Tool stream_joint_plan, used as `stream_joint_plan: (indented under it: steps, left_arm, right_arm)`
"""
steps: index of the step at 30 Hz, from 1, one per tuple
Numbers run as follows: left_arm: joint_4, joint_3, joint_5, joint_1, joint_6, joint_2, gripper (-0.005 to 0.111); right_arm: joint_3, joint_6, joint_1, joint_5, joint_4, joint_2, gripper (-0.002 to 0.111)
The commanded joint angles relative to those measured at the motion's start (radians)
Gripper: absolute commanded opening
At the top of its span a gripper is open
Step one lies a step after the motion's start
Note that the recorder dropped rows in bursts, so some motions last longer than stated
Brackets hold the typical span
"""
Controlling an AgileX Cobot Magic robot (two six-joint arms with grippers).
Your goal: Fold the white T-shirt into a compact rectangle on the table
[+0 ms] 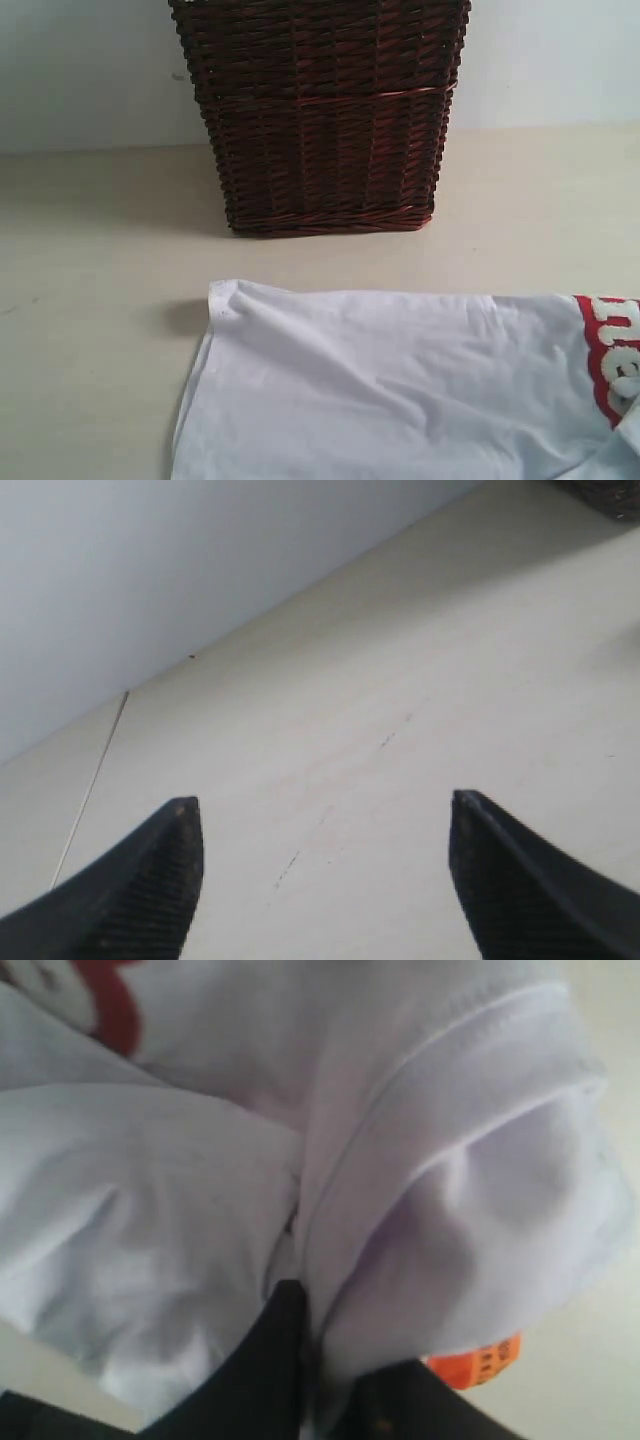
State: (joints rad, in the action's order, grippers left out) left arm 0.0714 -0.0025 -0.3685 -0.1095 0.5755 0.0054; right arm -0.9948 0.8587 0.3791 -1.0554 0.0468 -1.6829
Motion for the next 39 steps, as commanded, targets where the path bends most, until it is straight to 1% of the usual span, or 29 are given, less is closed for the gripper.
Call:
stream_joint_plan:
  steps: [1, 3, 13, 16, 19, 23, 26, 29, 32, 39]
  left_arm:
    - [0.001, 0.003, 0.003, 0.003, -0.001, -0.005, 0.067]
    - [0.001, 0.003, 0.003, 0.003, -0.001, -0.005, 0.067]
    - [0.001, 0.003, 0.003, 0.003, -0.001, -0.005, 0.067]
    - [0.001, 0.003, 0.003, 0.003, -0.001, -0.005, 0.067]
    - [0.001, 0.003, 0.003, 0.003, -0.001, -0.005, 0.067]
    - [0.001, 0.003, 0.003, 0.003, -0.001, -0.005, 0.067]
    - [0.001, 0.003, 0.003, 0.003, -0.001, -0.005, 0.067]
    - [0.001, 0.003, 0.003, 0.003, -0.001, -0.005, 0.067]
    - [0.001, 0.003, 0.003, 0.003, -0.001, -0.005, 0.067]
    - [0.001, 0.003, 0.003, 0.003, -0.001, -0.005, 0.067]
  right_arm:
    - [0.001, 0.133, 0.005, -0.166, -0.204, 0.065, 0.000]
    - [0.001, 0.173, 0.005, -0.166, -0.315, 0.072, 0.000]
    - [0.001, 0.168, 0.005, -0.166, -0.773, 0.083, 0.000]
    - [0.001, 0.216, 0.005, -0.166, -0.894, 0.089, 0.000]
    - [0.001, 0.265, 0.005, -0.166, -0.965, 0.089, 0.000]
    - [0.001, 0.265, 0.005, -0.150, -0.936, 0.089, 0.000]
    - [0.001, 0.261, 0.005, -0.038, -0.853, 0.089, 0.000]
    - [0.001, 0.241, 0.005, 0.101, -0.720, 0.089, 0.000]
    - [0.001, 0.173, 0.005, 0.256, -0.596, 0.075, 0.000]
    - [0.001, -0.009, 0.005, 0.511, -0.353, 0.008, 0.000]
